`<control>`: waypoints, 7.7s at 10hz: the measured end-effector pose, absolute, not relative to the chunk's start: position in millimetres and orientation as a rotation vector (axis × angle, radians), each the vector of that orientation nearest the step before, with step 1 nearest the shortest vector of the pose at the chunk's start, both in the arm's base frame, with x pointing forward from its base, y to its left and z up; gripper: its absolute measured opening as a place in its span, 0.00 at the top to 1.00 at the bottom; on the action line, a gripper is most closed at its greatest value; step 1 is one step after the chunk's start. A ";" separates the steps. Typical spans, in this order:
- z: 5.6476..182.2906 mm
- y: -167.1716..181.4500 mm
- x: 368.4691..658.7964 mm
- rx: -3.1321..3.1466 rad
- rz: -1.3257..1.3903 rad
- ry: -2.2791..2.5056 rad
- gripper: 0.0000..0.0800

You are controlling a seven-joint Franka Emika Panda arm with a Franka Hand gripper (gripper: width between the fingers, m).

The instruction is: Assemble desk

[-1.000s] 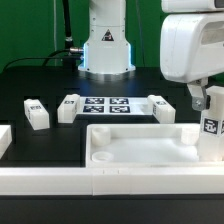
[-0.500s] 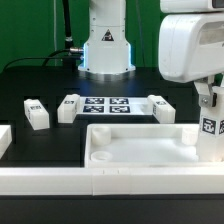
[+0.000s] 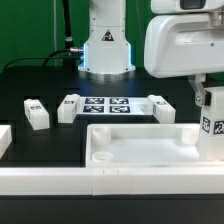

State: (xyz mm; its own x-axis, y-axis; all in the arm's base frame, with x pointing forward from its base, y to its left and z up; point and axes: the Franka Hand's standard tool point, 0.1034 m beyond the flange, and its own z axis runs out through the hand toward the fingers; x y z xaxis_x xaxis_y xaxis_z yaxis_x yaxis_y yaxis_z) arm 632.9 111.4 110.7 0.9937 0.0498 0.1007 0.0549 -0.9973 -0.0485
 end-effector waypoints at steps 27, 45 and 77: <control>110.6 106.8 631.7 -3.051 -0.124 -0.470 0.30; 111.6 79.3 630.4 -2.940 -0.090 1.079 0.42; 53.9 77.0 448.5 -3.084 0.396 0.066 0.19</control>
Offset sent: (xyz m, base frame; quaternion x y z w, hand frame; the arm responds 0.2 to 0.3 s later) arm -0.0055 0.0062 -0.0048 0.0180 -0.0040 0.3132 0.9495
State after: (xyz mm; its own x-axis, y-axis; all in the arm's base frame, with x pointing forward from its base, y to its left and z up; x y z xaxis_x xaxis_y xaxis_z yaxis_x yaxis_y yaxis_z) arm 448.5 77.0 53.9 0.9666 -0.0383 -0.2534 -0.0463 -0.9986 -0.0256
